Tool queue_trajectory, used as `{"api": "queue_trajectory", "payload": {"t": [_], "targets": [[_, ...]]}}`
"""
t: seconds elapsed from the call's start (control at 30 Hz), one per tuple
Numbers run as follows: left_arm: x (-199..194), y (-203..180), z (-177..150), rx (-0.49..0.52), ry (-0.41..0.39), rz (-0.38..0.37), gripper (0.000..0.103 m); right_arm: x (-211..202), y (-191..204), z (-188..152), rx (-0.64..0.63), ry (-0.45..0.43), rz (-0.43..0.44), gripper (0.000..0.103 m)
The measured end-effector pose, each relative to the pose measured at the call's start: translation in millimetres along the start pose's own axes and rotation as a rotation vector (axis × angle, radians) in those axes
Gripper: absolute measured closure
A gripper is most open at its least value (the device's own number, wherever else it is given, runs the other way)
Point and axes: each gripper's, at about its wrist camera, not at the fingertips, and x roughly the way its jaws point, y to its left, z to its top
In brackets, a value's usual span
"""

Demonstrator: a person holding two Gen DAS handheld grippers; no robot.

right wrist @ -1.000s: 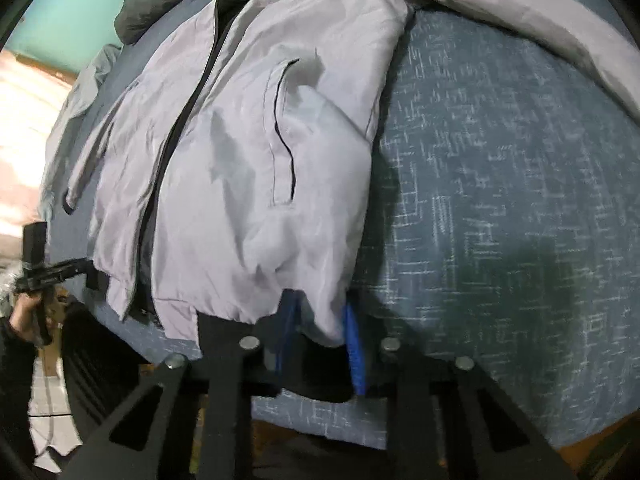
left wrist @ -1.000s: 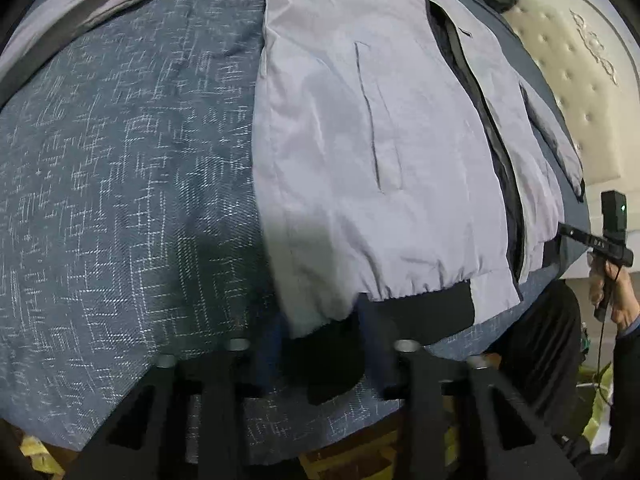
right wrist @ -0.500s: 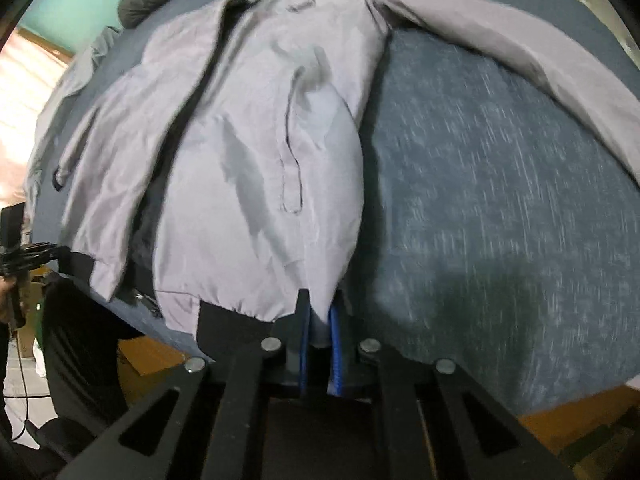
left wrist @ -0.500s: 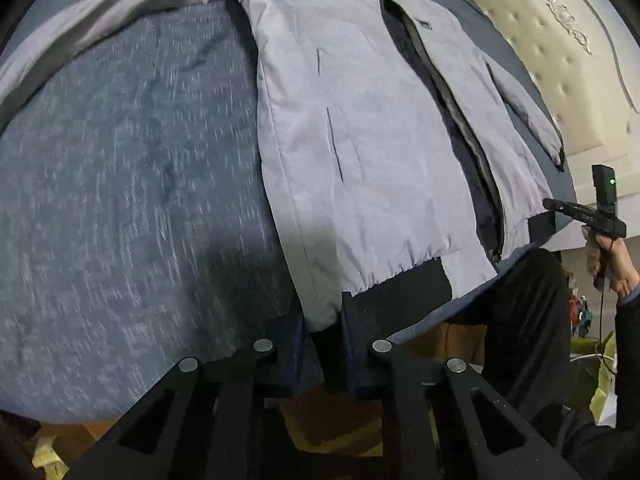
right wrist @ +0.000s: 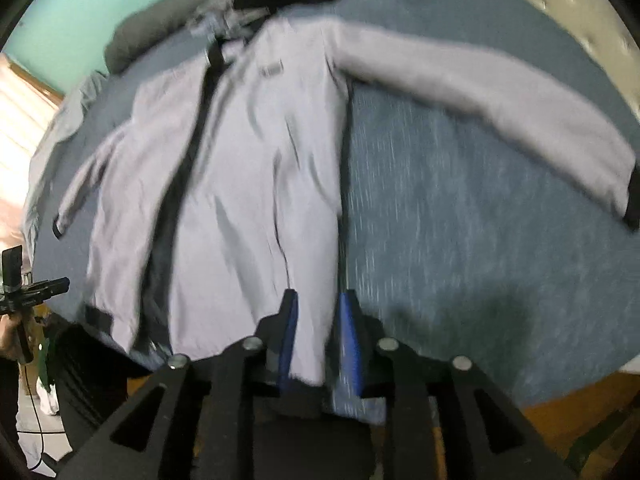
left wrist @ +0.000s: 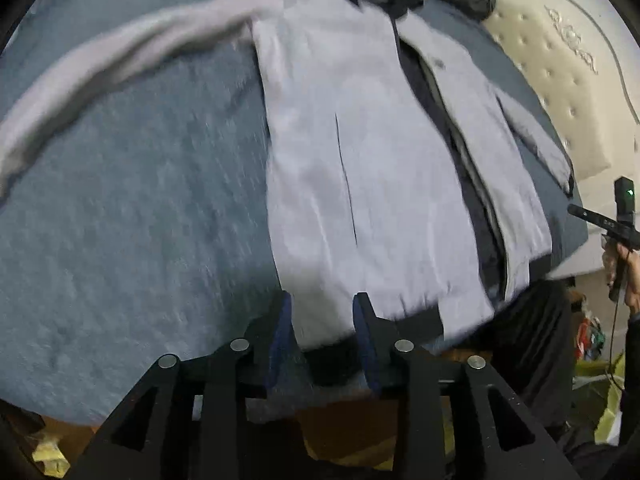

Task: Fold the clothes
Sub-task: 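Release the hem and move both grippers toward the collar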

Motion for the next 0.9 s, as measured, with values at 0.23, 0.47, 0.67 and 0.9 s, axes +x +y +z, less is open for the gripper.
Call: {"api": "queue_trajectory", "payload": {"t": [0.23, 0.47, 0.67, 0.9], "targets": [[-47, 18, 60, 0.002, -0.141, -0.001, 0.058, 23, 57, 74, -0.013, -0.112, 0.082, 0.068], [-23, 42, 116, -0.04, -0.223, -0.029, 0.054, 88, 87, 148, -0.041, -0.104, 0.13, 0.064], [10, 62, 153, -0.107, -0.285, -0.036, 0.051, 144, 108, 210, -0.026, -0.098, 0.174, 0.063], [48, 49, 180, -0.081, -0.357, -0.018, 0.048, 197, 132, 264, 0.007, -0.111, 0.233, 0.061]]}}
